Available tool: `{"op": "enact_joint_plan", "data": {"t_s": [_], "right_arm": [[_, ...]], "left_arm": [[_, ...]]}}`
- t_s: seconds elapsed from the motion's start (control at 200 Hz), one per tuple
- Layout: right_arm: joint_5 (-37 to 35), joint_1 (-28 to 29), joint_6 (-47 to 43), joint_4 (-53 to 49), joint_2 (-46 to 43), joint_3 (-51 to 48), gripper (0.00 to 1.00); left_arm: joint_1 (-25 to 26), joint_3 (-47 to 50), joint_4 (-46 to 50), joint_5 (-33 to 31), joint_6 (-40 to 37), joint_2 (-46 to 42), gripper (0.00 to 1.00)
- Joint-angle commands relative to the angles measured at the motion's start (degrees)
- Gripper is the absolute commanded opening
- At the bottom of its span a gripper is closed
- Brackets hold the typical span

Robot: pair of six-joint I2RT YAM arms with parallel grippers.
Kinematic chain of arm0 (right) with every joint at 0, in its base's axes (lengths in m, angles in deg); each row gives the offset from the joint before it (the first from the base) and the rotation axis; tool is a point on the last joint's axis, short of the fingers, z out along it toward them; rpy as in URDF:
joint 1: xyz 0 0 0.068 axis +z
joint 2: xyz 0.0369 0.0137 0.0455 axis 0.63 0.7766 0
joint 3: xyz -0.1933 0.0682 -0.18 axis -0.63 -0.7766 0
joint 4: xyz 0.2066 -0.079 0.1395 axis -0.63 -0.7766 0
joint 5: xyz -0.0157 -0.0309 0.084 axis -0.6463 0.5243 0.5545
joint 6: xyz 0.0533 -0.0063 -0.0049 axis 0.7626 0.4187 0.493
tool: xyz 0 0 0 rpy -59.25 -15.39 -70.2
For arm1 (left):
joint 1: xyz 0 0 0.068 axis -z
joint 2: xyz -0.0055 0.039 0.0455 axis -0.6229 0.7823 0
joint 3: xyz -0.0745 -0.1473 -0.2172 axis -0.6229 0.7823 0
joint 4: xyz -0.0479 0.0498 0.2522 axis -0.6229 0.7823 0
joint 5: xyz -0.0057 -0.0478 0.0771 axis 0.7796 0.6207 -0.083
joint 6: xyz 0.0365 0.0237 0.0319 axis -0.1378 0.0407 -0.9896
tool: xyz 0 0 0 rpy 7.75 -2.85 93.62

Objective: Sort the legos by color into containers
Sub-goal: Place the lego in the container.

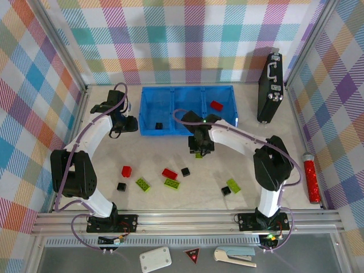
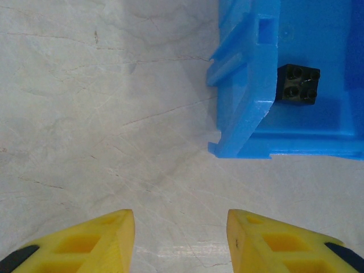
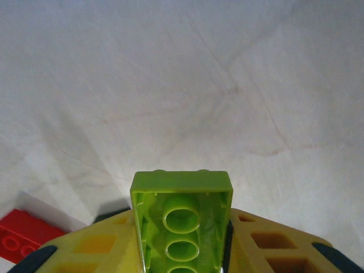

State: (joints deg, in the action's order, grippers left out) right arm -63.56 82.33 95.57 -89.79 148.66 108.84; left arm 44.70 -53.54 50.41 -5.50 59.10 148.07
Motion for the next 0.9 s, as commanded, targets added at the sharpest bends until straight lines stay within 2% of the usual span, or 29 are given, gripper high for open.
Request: {"op": "enact_joint_plan", "data": {"t_s": [0.0, 0.385, 0.625, 0.895], "right_arm": [[-0.5, -1.87, -4.68, -2.77, 3.07, 5.92, 0.38], [0.89, -8.49, -11.5, -4.72, 16.27, 27.71, 0.38], [1.79, -9.62, -13.76, -6.36, 26.57, 42.05, 0.38], [1.91, -10.38, -14.53, -4.76, 34.54, 49.59, 0.38]], "left_arm": [[-0.79, 0.68, -0.51, 0.94, -0.79, -1.77, 0.46], [-0.72, 0.81, -0.68, 1.2, -0.72, -1.17, 0.46], [-0.72, 1.08, -0.86, 1.09, -0.61, -1.19, 0.46], [-0.72, 1.25, -0.95, 1.29, -0.49, -1.17, 0.46]]}}
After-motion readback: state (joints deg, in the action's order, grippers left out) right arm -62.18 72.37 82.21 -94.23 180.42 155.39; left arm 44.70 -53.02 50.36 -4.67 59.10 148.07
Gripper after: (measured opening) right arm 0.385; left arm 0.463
